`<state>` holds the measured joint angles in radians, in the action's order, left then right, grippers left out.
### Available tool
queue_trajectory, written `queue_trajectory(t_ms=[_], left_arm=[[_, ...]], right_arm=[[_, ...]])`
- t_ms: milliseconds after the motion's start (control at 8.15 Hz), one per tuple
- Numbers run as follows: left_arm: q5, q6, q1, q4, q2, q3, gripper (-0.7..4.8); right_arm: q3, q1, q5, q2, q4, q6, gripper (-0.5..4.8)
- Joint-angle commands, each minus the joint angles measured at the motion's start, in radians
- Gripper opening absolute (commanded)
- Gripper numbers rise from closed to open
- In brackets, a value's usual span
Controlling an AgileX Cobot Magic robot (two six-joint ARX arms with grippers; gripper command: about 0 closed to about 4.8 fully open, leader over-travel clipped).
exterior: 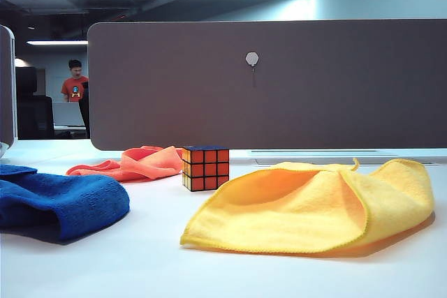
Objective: Pick up a rag that is the same color as the top surface of the Rubik's Cube and cover the cube with it.
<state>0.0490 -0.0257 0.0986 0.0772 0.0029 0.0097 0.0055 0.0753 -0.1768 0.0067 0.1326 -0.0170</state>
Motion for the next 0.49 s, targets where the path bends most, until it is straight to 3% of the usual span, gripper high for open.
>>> queue_trajectory(t_ms=[123, 491], left_arm=[[-0.001, -0.001, 0.000, 0.006, 0.001, 0.001, -0.05], [0.000, 0.027, 0.000, 0.008, 0.001, 0.001, -0.05]], right_arm=[[0.000, 0.000, -0.001, 0.000, 0.004, 0.002, -0.01], [0.000, 0.000, -0.001, 0.000, 0.006, -0.010, -0.01]])
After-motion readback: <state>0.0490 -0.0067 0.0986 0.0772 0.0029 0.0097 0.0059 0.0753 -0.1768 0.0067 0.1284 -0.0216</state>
